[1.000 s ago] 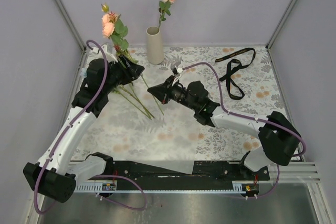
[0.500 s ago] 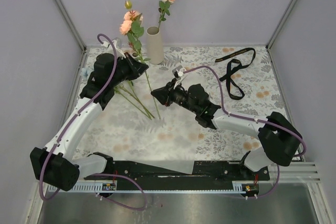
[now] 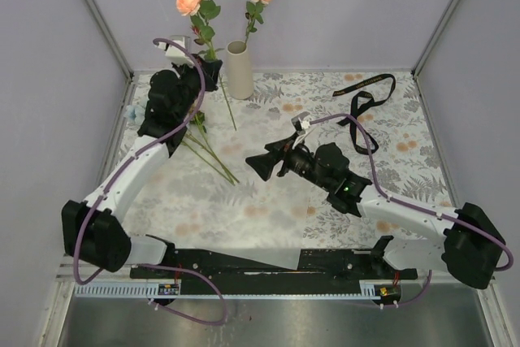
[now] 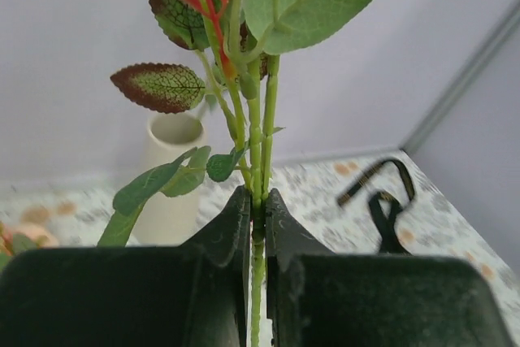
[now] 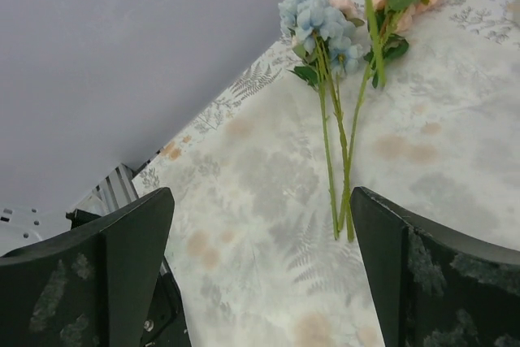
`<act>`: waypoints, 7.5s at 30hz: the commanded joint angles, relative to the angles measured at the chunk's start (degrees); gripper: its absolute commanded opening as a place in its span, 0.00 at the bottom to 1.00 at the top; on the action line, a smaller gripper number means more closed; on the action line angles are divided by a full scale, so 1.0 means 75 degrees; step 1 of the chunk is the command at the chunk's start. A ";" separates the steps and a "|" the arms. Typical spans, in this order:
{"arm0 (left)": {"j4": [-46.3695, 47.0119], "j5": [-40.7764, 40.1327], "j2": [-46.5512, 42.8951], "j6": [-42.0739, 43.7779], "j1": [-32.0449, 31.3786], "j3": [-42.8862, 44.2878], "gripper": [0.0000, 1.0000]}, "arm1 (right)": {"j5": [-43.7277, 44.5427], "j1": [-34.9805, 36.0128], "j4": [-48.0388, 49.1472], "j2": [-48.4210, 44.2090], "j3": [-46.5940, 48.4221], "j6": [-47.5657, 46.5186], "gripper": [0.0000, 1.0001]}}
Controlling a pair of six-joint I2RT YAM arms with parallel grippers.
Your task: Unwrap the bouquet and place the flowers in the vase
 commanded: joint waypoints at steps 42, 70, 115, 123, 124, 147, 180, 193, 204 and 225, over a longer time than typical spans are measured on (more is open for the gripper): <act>0.3425 0.0257 0.5876 0.0891 0.0604 0.3975 0.46 | 0.2114 0.0058 -0.2184 -0.1795 -0.0050 -0.1171 1.00; -0.4190 -0.0094 -0.0918 0.0163 0.0615 -0.0301 0.94 | 0.1482 0.0046 -0.1787 0.1775 0.1332 0.0283 0.98; -0.5400 -0.0294 -0.6171 0.0340 0.0557 -0.3362 0.99 | -0.1096 -0.0680 -0.2455 0.9958 0.9361 0.1478 0.66; -0.5401 -0.0318 -0.6218 0.0316 0.0557 -0.3373 0.99 | -0.1507 -0.0680 -0.2946 1.0474 1.0180 0.1373 0.55; -0.5401 -0.0306 -0.6230 0.0316 0.0557 -0.3373 0.99 | -0.1507 -0.0680 -0.3145 1.0533 1.0344 0.1315 0.54; -0.5635 -0.1196 -0.6113 0.0083 0.0545 -0.3409 0.99 | -0.1015 -0.0680 -0.3475 0.9573 1.1014 0.0436 0.00; -0.4219 0.0629 -0.4309 -0.1195 0.0557 -0.1839 0.84 | -0.1623 -0.0669 -0.0277 0.4723 0.5286 0.0622 0.00; -0.1428 0.2178 -0.3407 -0.2438 0.0557 -0.2366 0.75 | -0.2245 -0.0669 0.0872 0.2355 0.2847 0.0950 0.00; 0.0422 0.2986 -0.2961 -0.3702 0.0545 -0.3337 0.61 | -0.2281 -0.0680 0.1178 0.1803 0.2025 0.1080 0.00; -0.0232 0.3761 -0.1894 -0.2943 0.0498 -0.1958 0.00 | -0.1461 -0.0669 -0.0791 0.0621 0.1230 0.0482 0.73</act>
